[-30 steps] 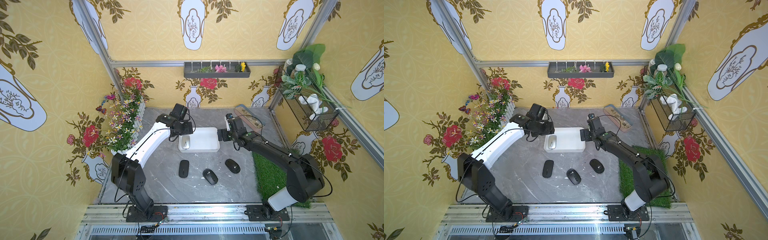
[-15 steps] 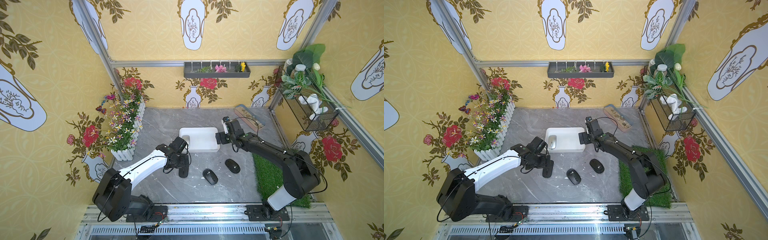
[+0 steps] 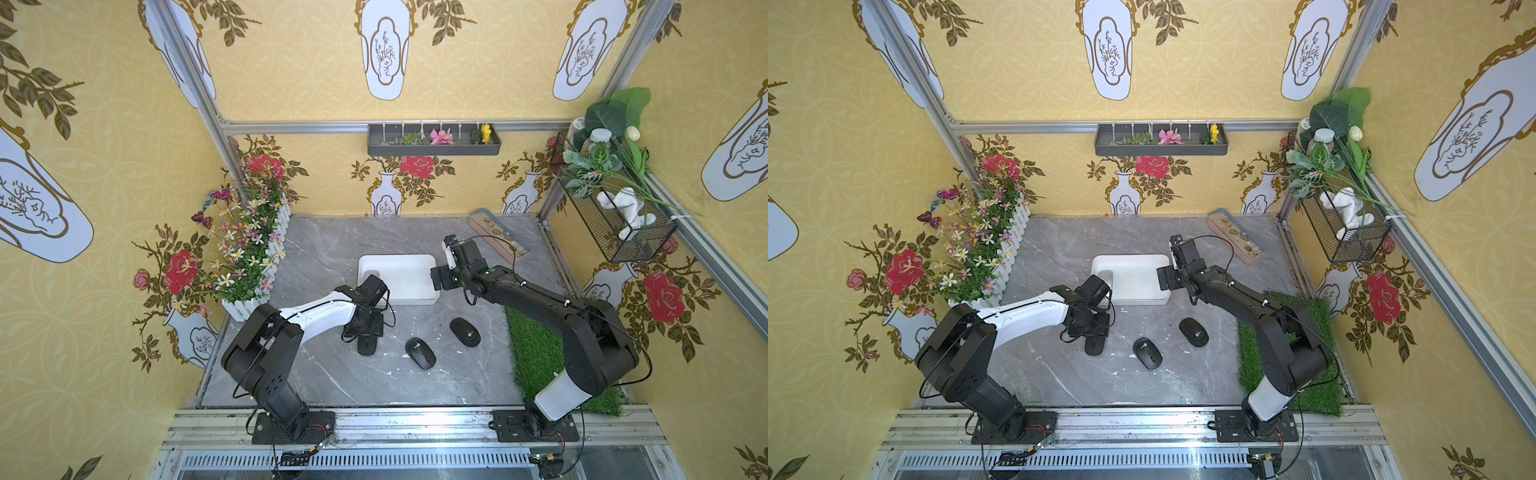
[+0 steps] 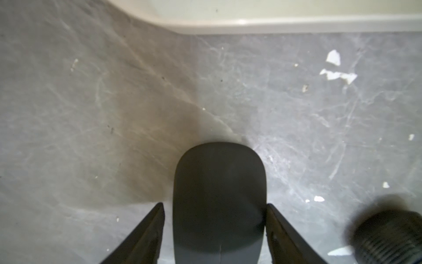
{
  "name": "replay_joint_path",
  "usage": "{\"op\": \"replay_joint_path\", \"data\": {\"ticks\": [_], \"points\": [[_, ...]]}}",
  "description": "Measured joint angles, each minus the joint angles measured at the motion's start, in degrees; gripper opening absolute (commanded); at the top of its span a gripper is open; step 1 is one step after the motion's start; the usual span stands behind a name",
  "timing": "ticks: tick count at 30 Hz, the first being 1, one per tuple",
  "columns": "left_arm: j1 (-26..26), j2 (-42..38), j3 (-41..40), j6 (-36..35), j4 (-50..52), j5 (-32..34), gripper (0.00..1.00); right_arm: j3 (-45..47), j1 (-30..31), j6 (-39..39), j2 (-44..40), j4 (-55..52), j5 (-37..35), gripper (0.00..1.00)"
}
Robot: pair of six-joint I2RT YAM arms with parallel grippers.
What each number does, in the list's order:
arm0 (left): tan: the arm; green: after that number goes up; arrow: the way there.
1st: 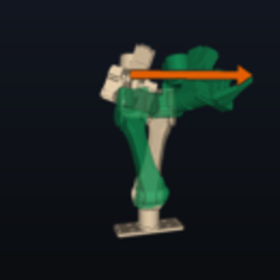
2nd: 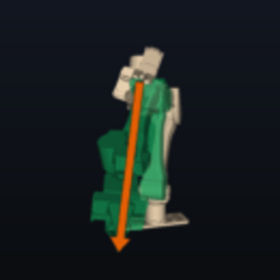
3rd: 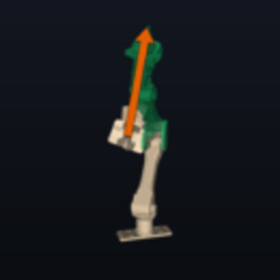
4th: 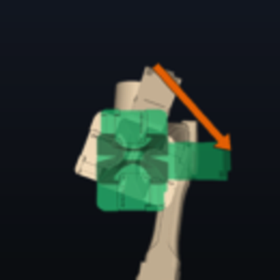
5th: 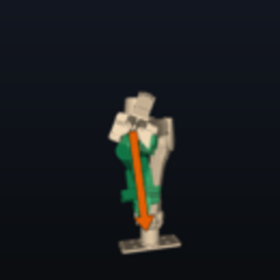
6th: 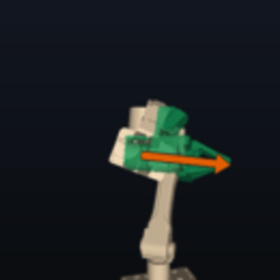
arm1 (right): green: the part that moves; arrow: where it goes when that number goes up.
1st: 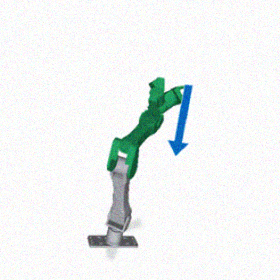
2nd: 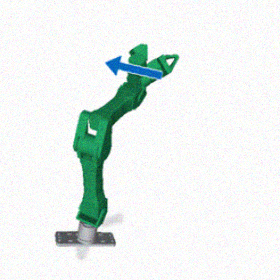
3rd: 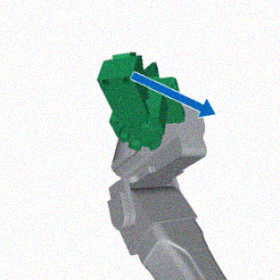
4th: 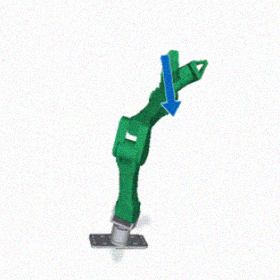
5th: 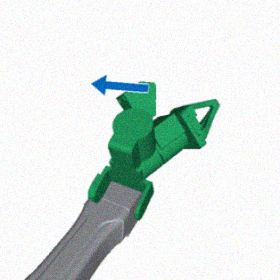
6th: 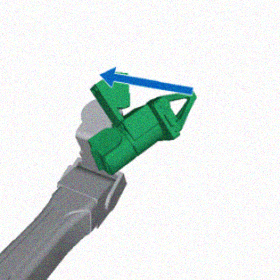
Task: Put the mouse in the storage box
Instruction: Pick up the mouse from the center of the board, then place the mouse in the storage box.
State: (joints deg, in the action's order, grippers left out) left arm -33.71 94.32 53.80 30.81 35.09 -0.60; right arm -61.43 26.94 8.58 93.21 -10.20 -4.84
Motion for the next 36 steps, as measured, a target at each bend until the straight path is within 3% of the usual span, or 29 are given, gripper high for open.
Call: {"op": "replay_joint_path", "data": {"ticks": [6,11,16,23,32,36], "points": [[-0.5,0.2,0.4,-0.2,0.5,0.7,0.51,0.1,0.0,0.0,0.0,1.0,0.0,0.97],[-0.5,-0.8,2.3,-0.2,3.2,0.8,0.49,-0.4,0.0,0.0,0.8,1.1,-0.1,0.97],[-0.5,-2.1,9.8,-0.6,9.3,1.6,0.5,-1.5,0.0,0.0,1.2,1.2,-0.1,0.97],[3.0,5.4,32.3,-3.7,20.0,0.7,0.52,-1.9,0.0,0.0,1.4,1.2,-0.5,0.97],[8.2,32.2,69.9,-8.1,26.8,-4.9,0.52,-0.8,-0.1,0.2,0.2,1.2,-1.7,0.97],[8.2,41.9,79.7,-8.5,29.4,-6.3,0.51,0.6,-0.3,0.4,-1.6,1.2,-3.0,0.97]]}}
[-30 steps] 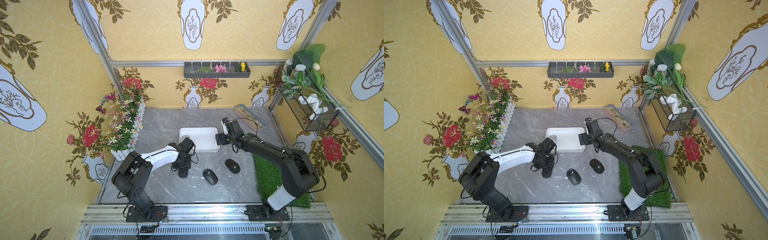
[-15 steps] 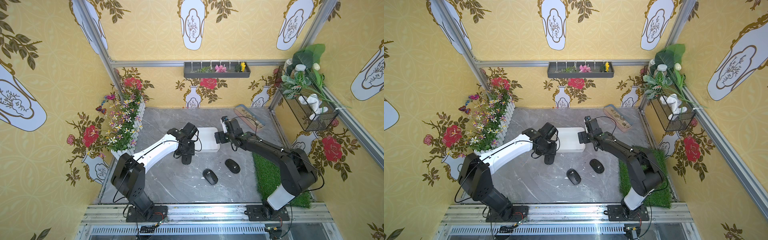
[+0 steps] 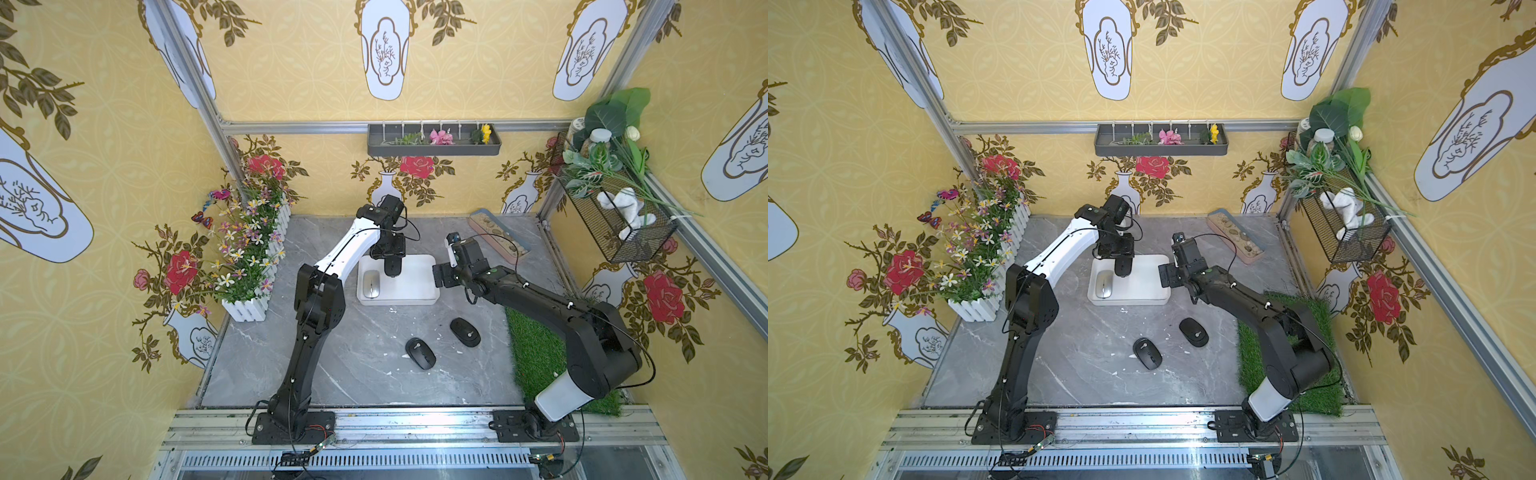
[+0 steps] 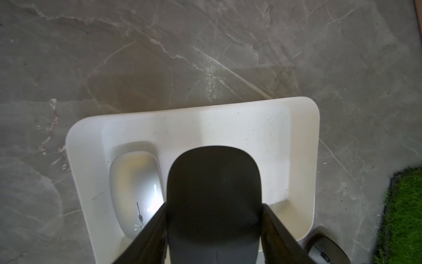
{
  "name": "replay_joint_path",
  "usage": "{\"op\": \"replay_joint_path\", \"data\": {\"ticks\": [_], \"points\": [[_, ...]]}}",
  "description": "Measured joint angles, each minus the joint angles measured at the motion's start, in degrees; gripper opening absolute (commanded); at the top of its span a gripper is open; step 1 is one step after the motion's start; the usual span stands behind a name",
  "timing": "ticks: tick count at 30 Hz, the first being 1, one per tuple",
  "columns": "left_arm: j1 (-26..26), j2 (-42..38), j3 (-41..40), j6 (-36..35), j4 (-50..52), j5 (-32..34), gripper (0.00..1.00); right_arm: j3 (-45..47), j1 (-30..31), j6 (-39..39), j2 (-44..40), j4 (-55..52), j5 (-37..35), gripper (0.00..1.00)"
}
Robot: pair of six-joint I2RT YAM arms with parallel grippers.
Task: Put the mouse in the storage box
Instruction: Place the mouse in the storage box.
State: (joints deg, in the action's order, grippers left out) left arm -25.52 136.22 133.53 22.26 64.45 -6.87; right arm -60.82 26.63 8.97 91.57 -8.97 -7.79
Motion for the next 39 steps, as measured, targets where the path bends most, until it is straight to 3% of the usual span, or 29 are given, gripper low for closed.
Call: {"op": "replay_joint_path", "data": {"ticks": [4,11,14,31,39], "points": [[0.0,2.2,-0.3,0.4,1.5,0.0,0.52,1.5,-0.1,0.0,-1.5,0.0,-1.0,0.97],[0.0,-4.2,-16.1,3.5,-3.9,1.4,0.52,3.0,-0.3,0.2,-2.4,0.2,-1.9,0.97],[-0.1,-4.3,-18.8,4.5,-6.2,1.6,0.52,2.7,-0.3,0.2,-2.2,0.3,-2.0,0.97],[-0.4,-0.8,-15.6,5.1,-9.7,3.9,0.55,2.1,-0.3,0.2,-1.6,0.4,-1.9,0.97],[-0.4,-0.1,-15.9,4.9,-9.6,3.2,0.64,2.1,-0.3,0.2,-1.5,0.4,-2.0,0.97]]}}
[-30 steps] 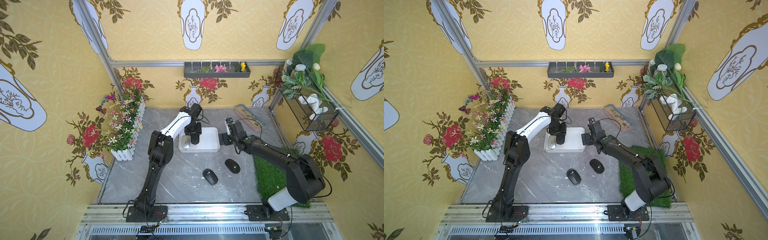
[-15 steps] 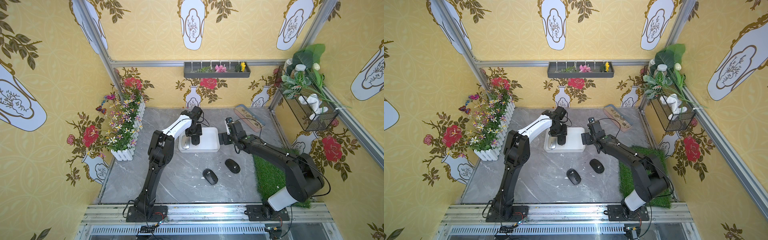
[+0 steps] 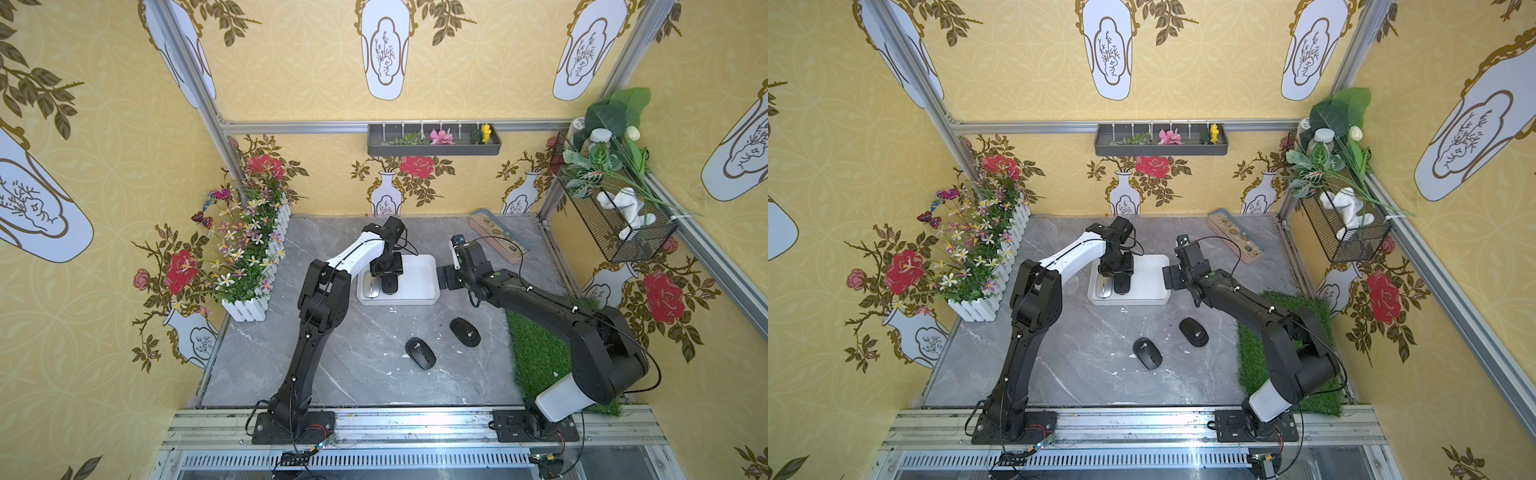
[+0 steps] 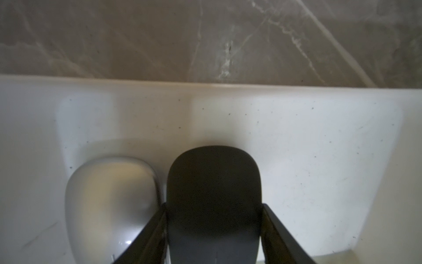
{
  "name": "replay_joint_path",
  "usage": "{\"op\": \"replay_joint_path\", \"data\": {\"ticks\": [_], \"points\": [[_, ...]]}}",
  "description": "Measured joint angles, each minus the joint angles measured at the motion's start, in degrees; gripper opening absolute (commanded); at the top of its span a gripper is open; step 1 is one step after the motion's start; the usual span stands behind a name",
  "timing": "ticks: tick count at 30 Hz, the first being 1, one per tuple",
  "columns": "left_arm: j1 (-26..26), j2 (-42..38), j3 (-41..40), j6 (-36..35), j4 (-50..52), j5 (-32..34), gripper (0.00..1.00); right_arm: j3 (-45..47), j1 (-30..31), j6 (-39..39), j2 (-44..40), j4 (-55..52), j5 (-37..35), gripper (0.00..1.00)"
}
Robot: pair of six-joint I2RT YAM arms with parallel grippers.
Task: Put the mouse in the storage box
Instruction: Place the mouse in the storage box.
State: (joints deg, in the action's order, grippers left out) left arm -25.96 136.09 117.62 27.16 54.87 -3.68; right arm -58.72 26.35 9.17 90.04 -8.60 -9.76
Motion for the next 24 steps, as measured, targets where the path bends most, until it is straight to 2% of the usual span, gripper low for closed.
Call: {"op": "replay_joint_path", "data": {"ticks": [7,13,17,20,22,24], "points": [[0.0,0.0,0.7,-0.5,0.9,-0.6,0.81,0.0,0.0,0.0,-0.5,0.0,-0.5,0.97],[0.0,-2.5,6.8,-0.9,4.7,-1.9,0.81,0.0,0.0,0.0,-2.5,-0.6,-0.6,0.97],[0.0,-11.0,7.4,-1.8,5.1,-3.5,0.81,-0.5,0.7,-0.9,-5.6,-2.4,2.1,0.97],[0.0,-23.7,-2.0,-3.9,0.6,-3.5,0.83,-0.4,2.3,-1.9,-9.1,-5.6,6.8,0.97],[0.0,-35.5,-15.0,-5.7,-5.6,-2.4,0.85,0.9,3.5,-2.3,-12.5,-7.9,10.8,0.97],[0.1,-48.2,-30.7,-8.2,-13.4,-1.4,0.92,1.9,4.7,-2.7,-14.3,-10.3,16.0,0.97]]}}
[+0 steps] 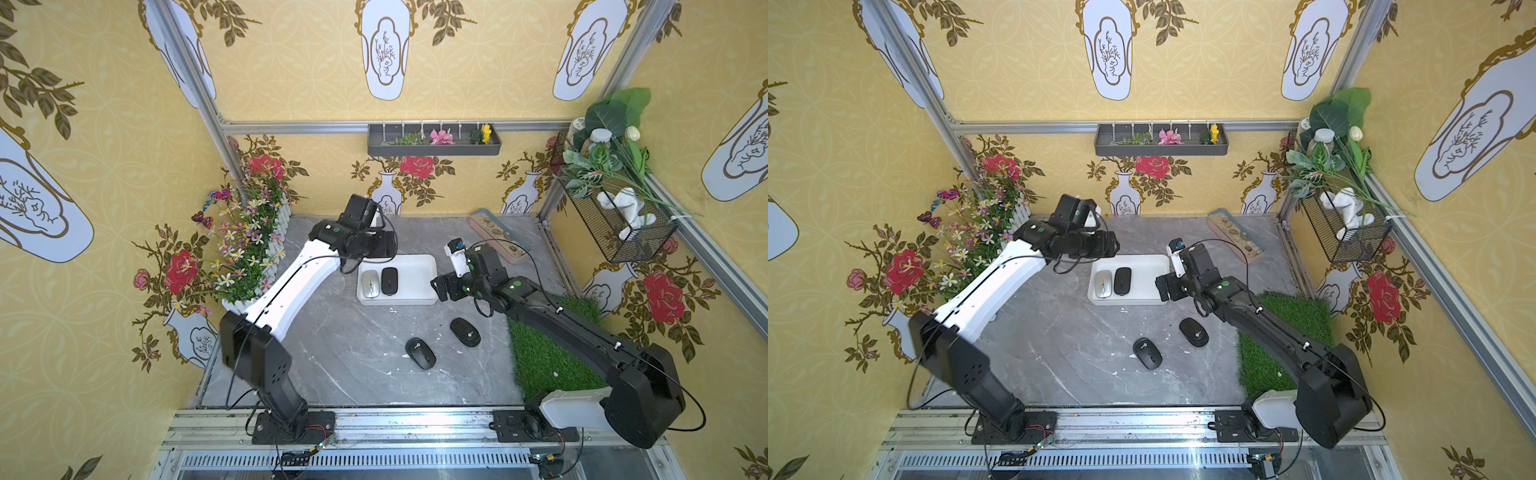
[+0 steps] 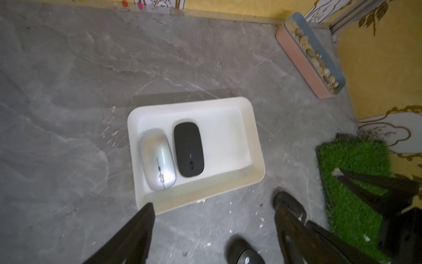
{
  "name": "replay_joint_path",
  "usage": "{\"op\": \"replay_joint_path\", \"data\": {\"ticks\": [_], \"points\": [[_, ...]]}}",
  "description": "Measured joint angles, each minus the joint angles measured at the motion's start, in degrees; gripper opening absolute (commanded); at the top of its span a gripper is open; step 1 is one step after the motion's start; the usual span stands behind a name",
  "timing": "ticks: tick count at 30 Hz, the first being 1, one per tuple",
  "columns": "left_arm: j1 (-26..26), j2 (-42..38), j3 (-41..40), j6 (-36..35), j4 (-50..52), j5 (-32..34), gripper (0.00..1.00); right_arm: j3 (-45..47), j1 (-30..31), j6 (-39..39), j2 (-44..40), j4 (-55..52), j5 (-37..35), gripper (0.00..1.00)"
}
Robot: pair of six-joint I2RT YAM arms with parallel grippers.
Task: Put the mouse in the storage box
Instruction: Pick up the mouse from the center of the board.
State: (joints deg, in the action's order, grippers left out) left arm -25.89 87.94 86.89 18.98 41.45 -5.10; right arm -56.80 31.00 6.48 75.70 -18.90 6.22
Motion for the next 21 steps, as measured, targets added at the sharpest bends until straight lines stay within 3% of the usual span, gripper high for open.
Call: {"op": "replay_joint_path", "data": {"ticks": [4,7,13,21], "points": [[0.8,-21.2,-25.0,-2.9,-10.2,2.8,1.0,-0.1,4.0,-0.3,1.6,-7.8,6.2,0.97],[1.1,-32.9,-34.8,-3.6,-12.6,5.8,1.0,0.9,6.8,-0.2,1.2,-11.5,7.2,0.97],[1.1,-42.2,-37.3,-3.5,-9.7,8.5,1.0,2.1,12.9,1.2,5.6,-14.3,2.2,0.97],[1.1,-43.2,-37.3,-3.7,-4.2,9.2,1.0,7.0,20.4,3.8,8.7,-12.3,-2.6,0.97]]}}
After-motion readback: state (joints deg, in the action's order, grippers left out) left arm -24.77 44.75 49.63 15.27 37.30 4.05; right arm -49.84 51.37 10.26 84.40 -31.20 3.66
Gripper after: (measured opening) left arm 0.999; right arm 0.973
